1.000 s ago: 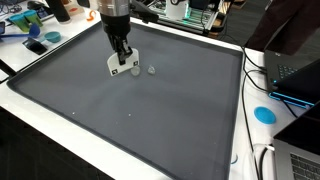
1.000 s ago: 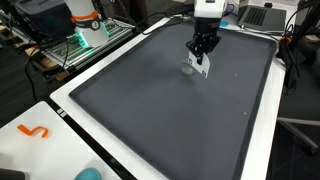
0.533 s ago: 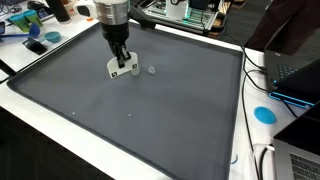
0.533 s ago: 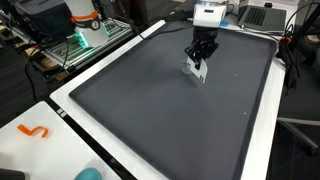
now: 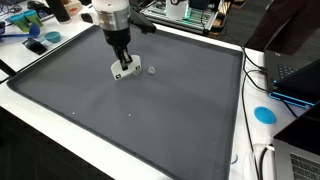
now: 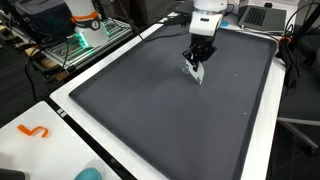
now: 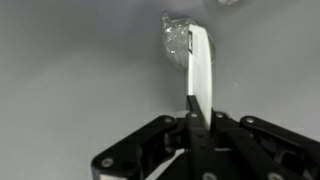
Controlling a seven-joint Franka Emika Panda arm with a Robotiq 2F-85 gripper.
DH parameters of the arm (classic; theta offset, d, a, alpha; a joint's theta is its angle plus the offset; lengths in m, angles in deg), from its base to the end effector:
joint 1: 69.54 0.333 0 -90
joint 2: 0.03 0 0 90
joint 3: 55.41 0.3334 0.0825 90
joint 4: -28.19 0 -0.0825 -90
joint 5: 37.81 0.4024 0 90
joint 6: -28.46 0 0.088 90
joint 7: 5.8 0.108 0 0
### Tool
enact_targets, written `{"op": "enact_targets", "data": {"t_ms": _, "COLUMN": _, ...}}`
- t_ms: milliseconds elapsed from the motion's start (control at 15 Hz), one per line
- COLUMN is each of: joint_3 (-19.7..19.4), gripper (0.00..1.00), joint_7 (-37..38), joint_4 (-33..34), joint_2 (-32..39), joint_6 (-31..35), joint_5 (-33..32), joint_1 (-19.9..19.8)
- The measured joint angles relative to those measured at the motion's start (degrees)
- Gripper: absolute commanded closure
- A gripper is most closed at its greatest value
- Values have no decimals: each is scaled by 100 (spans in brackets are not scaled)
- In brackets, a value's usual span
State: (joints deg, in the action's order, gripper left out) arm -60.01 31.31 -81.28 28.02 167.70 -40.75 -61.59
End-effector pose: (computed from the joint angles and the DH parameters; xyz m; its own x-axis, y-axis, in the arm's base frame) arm 0.6523 0.0407 0.2430 0.8560 -0.5126 0.0669 -0.5156 -0.8559 0.0401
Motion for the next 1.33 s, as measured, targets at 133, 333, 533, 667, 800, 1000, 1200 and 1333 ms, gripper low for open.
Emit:
{"op": "enact_targets", "data": {"t_ms": 133, "joint_3": 0, "gripper": 99, "joint_7": -3, "joint_4": -21, "joint_2": 1, "joint_6": -3, "joint_5": 132, "joint_1": -21}}
{"op": "enact_targets", "data": {"t_ms": 333, "joint_3": -1, "gripper": 99, "joint_7": -8, "joint_4": -45, "joint_2": -12, "joint_6": -4, "joint_5": 294, "joint_1": -68}}
{"op": "enact_targets", "data": {"t_ms": 533, "joint_3": 3, "gripper": 99, "joint_7": -43, "joint_4": -73, "joint_2": -27, "joint_6": -6, "joint_5": 407, "joint_1": -109}}
{"op": "enact_targets", "data": {"t_ms": 667, "joint_3": 13, "gripper": 99, "joint_7": -112, "joint_4": -82, "joint_2": -36, "joint_6": -51, "joint_5": 447, "joint_1": -131}}
{"op": "enact_targets", "data": {"t_ms": 800, "joint_3": 24, "gripper": 99, "joint_7": -173, "joint_4": -81, "joint_2": -49, "joint_6": -156, "joint_5": 460, "joint_1": -143}}
{"op": "enact_targets", "data": {"t_ms": 1000, "joint_3": 46, "gripper": 99, "joint_7": -248, "joint_4": -82, "joint_2": -65, "joint_6": -283, "joint_5": 460, "joint_1": -140}}
{"op": "enact_targets", "data": {"t_ms": 1200, "joint_3": 53, "gripper": 96, "joint_7": -253, "joint_4": -66, "joint_2": -82, "joint_6": -343, "joint_5": 460, "joint_1": -127}}
{"op": "enact_targets", "data": {"t_ms": 1333, "joint_3": 52, "gripper": 96, "joint_7": -253, "joint_4": -49, "joint_2": -71, "joint_6": -343, "joint_5": 459, "joint_1": -124}}
